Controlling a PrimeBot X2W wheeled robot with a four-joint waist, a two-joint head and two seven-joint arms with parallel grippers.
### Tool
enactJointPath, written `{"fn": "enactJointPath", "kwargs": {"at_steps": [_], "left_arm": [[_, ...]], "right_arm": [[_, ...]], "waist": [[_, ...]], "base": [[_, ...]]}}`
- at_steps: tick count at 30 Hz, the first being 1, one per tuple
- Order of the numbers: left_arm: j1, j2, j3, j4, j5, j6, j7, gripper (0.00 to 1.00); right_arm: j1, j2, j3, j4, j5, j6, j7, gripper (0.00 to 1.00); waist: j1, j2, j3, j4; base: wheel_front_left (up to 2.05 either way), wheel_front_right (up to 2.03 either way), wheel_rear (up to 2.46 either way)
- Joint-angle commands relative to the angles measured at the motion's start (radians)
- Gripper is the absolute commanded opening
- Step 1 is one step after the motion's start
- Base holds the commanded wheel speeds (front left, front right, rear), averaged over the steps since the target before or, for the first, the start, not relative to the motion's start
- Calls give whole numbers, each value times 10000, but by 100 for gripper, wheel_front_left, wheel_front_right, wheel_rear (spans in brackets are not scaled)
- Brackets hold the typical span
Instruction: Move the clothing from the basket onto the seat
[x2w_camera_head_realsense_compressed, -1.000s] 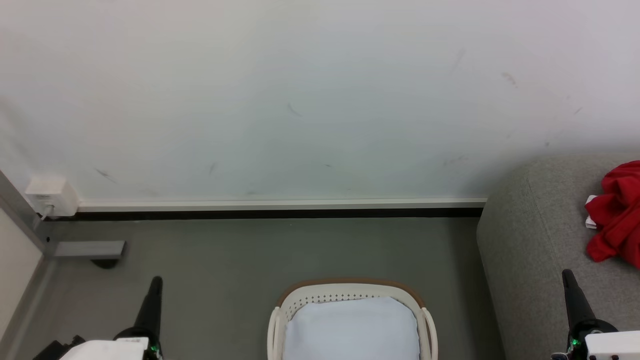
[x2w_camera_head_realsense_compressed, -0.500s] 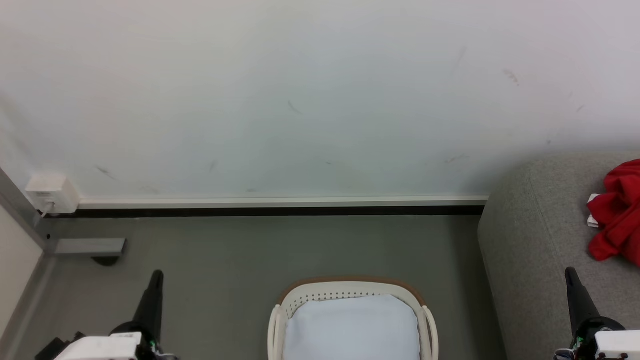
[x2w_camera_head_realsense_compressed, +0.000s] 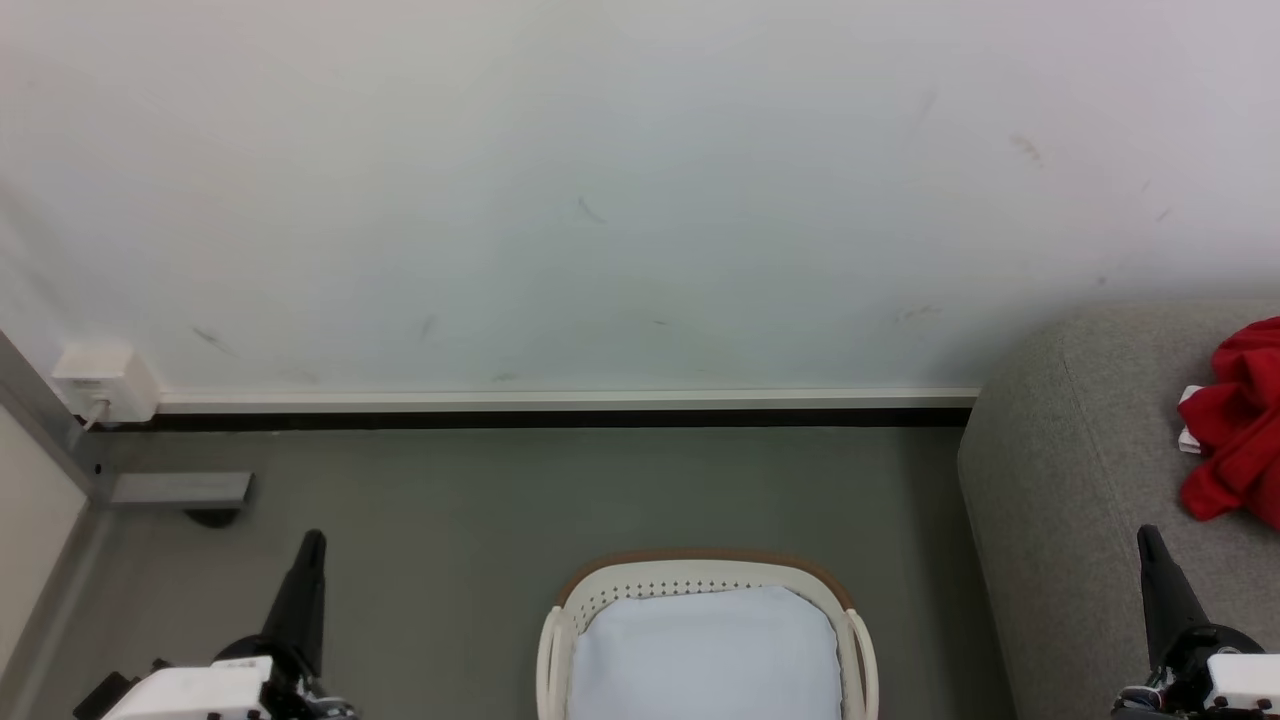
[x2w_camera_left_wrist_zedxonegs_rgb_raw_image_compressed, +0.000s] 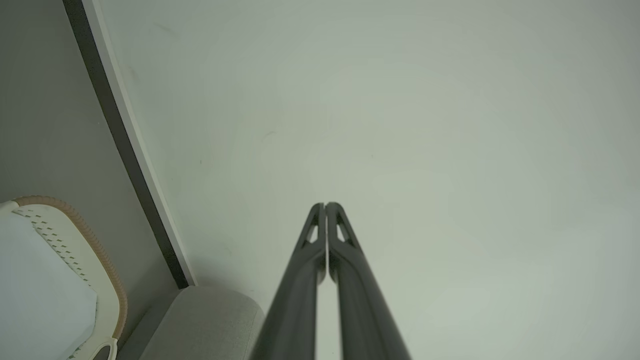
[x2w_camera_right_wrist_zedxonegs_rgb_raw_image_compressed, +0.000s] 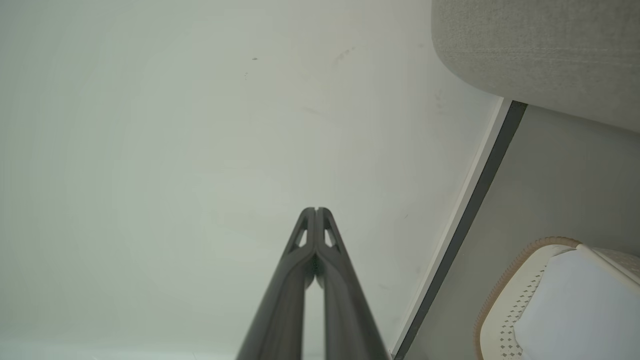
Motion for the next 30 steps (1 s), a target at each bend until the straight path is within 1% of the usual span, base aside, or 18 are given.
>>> {"fn": "enactJointPath", "kwargs": {"at_steps": [1,30], "left_arm": [[-65,58,23,-38,-130,-21,51,0],[-65,58,21,-38,-130,-22,51,0]], "right_arm": [[-45,6,-26,-44,19,-21,22,0],[-46,22,-44,-42,-9,-21,28,0]], "waist": [[0,-1,-1,0],[0,-1,-1,0]], "base": [[0,0,0],[0,0,0]]}}
